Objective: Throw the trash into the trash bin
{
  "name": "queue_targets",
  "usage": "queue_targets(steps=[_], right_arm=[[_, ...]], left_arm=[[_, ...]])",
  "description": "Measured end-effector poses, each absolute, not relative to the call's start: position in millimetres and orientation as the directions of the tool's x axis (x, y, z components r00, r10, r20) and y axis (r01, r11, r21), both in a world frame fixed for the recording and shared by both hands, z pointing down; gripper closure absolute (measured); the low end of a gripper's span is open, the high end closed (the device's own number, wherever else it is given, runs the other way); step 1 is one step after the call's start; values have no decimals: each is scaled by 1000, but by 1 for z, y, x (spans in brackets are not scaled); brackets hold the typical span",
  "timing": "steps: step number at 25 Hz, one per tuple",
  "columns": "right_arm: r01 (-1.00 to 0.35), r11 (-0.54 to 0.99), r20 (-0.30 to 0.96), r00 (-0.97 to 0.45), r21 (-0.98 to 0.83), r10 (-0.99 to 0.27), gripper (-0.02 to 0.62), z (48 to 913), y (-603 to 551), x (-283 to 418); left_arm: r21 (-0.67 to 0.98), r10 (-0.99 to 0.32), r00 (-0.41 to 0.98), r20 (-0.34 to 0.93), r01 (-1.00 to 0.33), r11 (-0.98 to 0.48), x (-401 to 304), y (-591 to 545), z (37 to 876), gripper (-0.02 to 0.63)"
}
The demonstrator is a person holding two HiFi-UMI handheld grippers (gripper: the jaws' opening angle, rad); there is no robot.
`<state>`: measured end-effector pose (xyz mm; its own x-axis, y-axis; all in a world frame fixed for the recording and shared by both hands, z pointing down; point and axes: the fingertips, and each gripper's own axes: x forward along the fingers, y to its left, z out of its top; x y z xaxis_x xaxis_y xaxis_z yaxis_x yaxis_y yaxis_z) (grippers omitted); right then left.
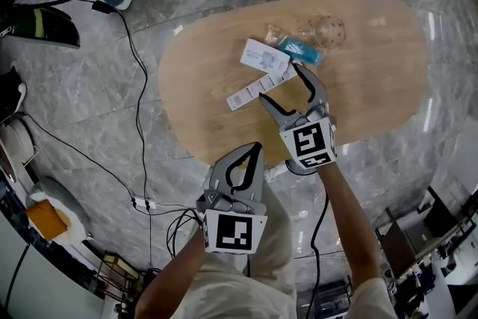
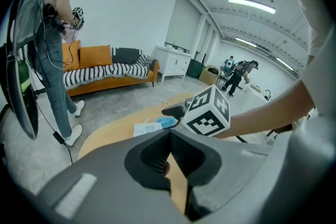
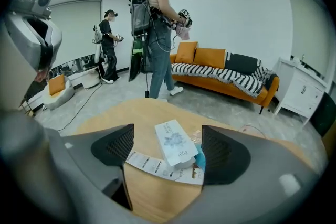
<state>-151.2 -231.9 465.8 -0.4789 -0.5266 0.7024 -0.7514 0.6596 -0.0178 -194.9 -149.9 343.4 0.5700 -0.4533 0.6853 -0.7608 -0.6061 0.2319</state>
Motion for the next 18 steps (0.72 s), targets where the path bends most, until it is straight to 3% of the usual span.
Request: queue_targets(steps=[16,18], right_arm=[[-617,786,808,-444,37,-387,181,546,-254,-147],[-584,810,828,-425,58,-367,203,556,-254,-147]], left_arm=[[279,-391,590,706,-740,-612,-180,-153,372,606],[282,-388,590,708,-739,-611,-179,-154,375,606]])
